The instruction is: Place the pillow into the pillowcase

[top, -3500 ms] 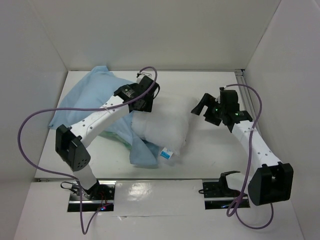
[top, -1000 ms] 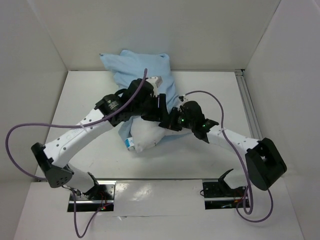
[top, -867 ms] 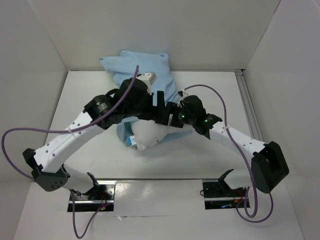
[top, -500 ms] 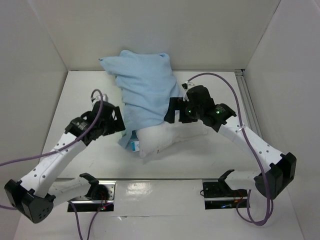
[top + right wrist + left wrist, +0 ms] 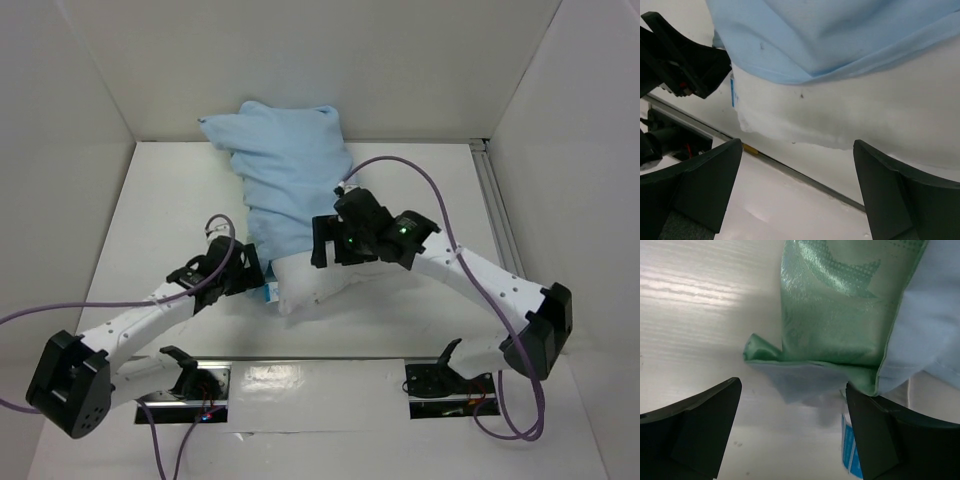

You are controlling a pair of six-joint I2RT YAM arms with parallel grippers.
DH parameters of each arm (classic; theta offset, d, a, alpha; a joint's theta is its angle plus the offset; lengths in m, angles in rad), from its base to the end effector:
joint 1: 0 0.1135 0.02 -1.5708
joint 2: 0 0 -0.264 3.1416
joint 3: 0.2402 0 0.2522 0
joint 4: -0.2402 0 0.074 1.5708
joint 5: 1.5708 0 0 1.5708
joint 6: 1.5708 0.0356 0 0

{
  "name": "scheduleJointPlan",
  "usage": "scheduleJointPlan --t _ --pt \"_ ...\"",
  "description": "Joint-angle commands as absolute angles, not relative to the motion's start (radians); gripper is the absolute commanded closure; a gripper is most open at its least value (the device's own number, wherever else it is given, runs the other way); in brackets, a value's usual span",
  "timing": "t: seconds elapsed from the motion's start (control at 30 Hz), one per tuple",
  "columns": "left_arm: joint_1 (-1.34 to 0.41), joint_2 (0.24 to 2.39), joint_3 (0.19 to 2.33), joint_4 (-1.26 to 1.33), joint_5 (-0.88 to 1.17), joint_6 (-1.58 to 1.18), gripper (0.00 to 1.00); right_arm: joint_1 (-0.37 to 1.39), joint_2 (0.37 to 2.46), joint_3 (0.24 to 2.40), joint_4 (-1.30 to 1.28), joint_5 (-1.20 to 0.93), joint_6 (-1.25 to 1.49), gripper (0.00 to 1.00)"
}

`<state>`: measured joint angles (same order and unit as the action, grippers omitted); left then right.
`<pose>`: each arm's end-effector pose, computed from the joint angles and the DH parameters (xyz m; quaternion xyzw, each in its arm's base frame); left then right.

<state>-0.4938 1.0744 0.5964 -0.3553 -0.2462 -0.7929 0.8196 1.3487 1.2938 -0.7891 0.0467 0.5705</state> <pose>0.1911 -0.0930 0.2059 -0.1817 0.9088 -0.1230 0.3549 0.1940 0.2054 0.3356 -0.1078 0.9282 0.2108 0.2869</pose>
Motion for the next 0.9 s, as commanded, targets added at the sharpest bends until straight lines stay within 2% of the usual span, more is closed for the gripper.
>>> scheduleJointPlan --t 0.0,0.07,0.1,0.13,0.2,0.33,0.37,0.4,0.43,0.53,0.67,0.7,0.8,0.87 --pt "-0.499 1.141 0.554 -0.106 -0.272 -0.813 0.01 0.864 1.406 1.267 -0.677 0.149 0.704 0.01" --pt "-0.499 1.181 0.554 -0.077 -0.238 -0.802 0.09 0.876 1.434 1.246 -0.621 0.173 0.748 0.01" --pt "-0.499 1.21 0.566 -0.065 -0.224 -0.802 0.33 0.876 1.463 1.232 -0.611 0.182 0.758 0.01" --pt "-0.499 1.221 0.575 -0.055 -0.194 -0.802 0.51 0.888 1.474 1.211 -0.574 0.198 0.758 0.01" --pt "-0.499 1.235 0.603 -0.055 -0.181 -0.802 1.0 0.897 1.511 1.19 -0.543 0.219 0.767 0.04" --pt "-0.499 1.195 0.653 -0.129 -0.15 -0.802 1.0 0.908 1.568 1.161 -0.479 0.232 0.752 0.35" --pt "-0.499 1.134 0.653 -0.129 -0.126 -0.802 1.0 0.908 1.58 1.195 -0.463 0.232 0.738 0.61" --pt "-0.499 1.097 0.653 -0.129 -0.106 -0.793 1.0 0.908 1.591 1.221 -0.463 0.254 0.704 0.76" --pt "-0.499 1.03 0.663 -0.129 -0.066 -0.793 1.0 0.908 1.612 1.294 -0.483 0.276 0.663 1.0" --pt "-0.48 0.963 0.728 -0.152 0.006 -0.793 1.0 0.874 1.644 1.432 -0.514 0.314 0.588 1.0" --pt "-0.434 0.937 0.89 -0.147 0.147 -0.793 1.0 0.786 1.676 1.731 -0.529 0.325 0.453 1.0" --pt "-0.419 0.952 0.938 -0.123 0.244 -0.802 1.0 0.758 1.689 1.903 -0.529 0.325 0.407 1.0" --pt "-0.382 1.008 1.138 -0.06 0.427 -0.862 1.0 0.758 1.726 2.151 -0.54 0.325 0.359 1.0" --pt "-0.373 0.99 1.146 -0.022 0.506 -0.912 1.0 0.782 1.704 2.129 -0.509 0.325 0.359 1.0"
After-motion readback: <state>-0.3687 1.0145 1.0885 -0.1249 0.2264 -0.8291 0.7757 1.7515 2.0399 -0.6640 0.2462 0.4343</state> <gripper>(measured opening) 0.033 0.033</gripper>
